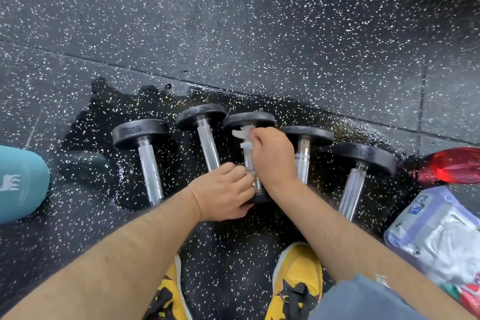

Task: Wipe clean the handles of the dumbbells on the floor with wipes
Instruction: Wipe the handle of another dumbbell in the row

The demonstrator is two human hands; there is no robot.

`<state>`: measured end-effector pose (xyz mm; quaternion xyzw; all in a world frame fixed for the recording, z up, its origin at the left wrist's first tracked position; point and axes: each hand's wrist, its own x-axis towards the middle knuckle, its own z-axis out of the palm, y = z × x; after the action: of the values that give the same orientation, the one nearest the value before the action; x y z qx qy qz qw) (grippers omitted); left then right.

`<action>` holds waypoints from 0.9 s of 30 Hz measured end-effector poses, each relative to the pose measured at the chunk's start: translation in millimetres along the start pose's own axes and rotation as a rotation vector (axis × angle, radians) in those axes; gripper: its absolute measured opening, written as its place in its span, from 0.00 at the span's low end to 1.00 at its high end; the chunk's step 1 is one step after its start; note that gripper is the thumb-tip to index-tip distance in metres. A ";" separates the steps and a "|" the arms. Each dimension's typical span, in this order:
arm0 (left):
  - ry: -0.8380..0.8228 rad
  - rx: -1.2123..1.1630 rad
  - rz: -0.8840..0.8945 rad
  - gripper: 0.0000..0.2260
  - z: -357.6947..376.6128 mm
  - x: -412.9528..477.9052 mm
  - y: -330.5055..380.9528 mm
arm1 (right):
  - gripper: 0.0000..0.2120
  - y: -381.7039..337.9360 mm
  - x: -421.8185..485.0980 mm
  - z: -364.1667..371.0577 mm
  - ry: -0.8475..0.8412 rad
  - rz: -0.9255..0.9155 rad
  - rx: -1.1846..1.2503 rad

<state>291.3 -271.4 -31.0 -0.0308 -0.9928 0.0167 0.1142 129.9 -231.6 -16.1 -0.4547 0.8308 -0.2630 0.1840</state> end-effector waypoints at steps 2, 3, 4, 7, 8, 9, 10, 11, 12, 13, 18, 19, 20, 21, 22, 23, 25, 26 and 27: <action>0.005 -0.002 -0.004 0.15 -1.0 0.2 0.0 | 0.10 -1.9 -1.7 -3.1 -0.037 0.089 0.047; 0.006 -0.002 -0.005 0.14 -1.7 0.9 -0.3 | 0.09 -1.5 -0.5 -5.1 -0.056 0.123 0.051; 0.002 0.002 -0.007 0.14 -2.7 1.4 -1.0 | 0.09 -1.3 2.4 -7.0 -0.069 0.130 0.041; -0.016 0.006 -0.003 0.15 -3.9 0.4 0.1 | 0.08 3.7 3.4 -7.1 -0.101 0.113 -0.015; -0.022 0.005 -0.001 0.15 -3.5 0.2 0.6 | 0.06 4.5 0.0 -6.7 -0.094 0.090 -0.030; -0.025 0.004 -0.001 0.15 -2.8 0.2 0.9 | 0.07 4.7 -4.2 -6.5 -0.076 0.052 -0.035; -0.023 0.005 -0.004 0.15 -2.0 0.4 1.0 | 0.08 3.4 -7.2 -6.6 -0.053 0.002 -0.043; -0.018 0.006 -0.010 0.15 -1.3 0.8 0.7 | 0.08 2.8 -8.0 -6.3 -0.032 -0.043 -0.046; -0.013 0.004 -0.014 0.15 -1.0 1.5 0.4 | 0.07 1.4 -5.5 -6.4 -0.026 -0.064 -0.051; -0.014 0.002 -0.014 0.15 -0.9 1.6 0.3 | 0.07 0.2 -1.7 -6.2 -0.036 -0.067 -0.065; -0.036 0.010 0.004 0.15 -2.2 -1.3 1.0 | 0.05 9.7 -4.8 -3.5 0.051 -0.244 -0.214; -0.039 0.014 0.007 0.16 -2.3 -1.5 0.7 | 0.09 15.2 -9.1 -2.7 0.058 -0.272 -0.241; -0.042 0.016 0.006 0.16 -2.7 -1.0 -0.1 | 0.12 17.8 -10.8 -3.8 0.046 -0.284 -0.241; -0.045 0.016 0.001 0.15 -3.2 -1.3 0.4 | 0.11 18.6 -10.0 -5.1 0.049 -0.280 -0.219; -0.046 0.015 -0.001 0.15 -3.1 -0.4 -0.4 | 0.09 17.5 -5.6 -6.9 0.047 -0.267 -0.192; -0.050 0.015 -0.002 0.15 -3.4 -0.4 -0.2 | 0.09 16.4 -0.4 -7.3 0.053 -0.256 -0.171; -0.051 0.016 0.003 0.16 -4.0 -0.8 0.4 | 0.11 12.6 6.4 -5.4 0.032 -0.252 -0.147; -0.049 0.018 0.004 0.16 -3.8 -1.1 0.9 | 0.11 10.8 6.6 -4.5 0.009 -0.255 -0.140; -0.046 0.022 0.005 0.16 -3.6 -1.0 0.9 | 0.10 10.1 5.8 -3.4 -0.012 -0.259 -0.133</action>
<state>293.2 -270.4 -27.7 -0.0314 -0.9949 0.0286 0.0918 118.3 -231.1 -19.9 -0.5708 0.7798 -0.2261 0.1226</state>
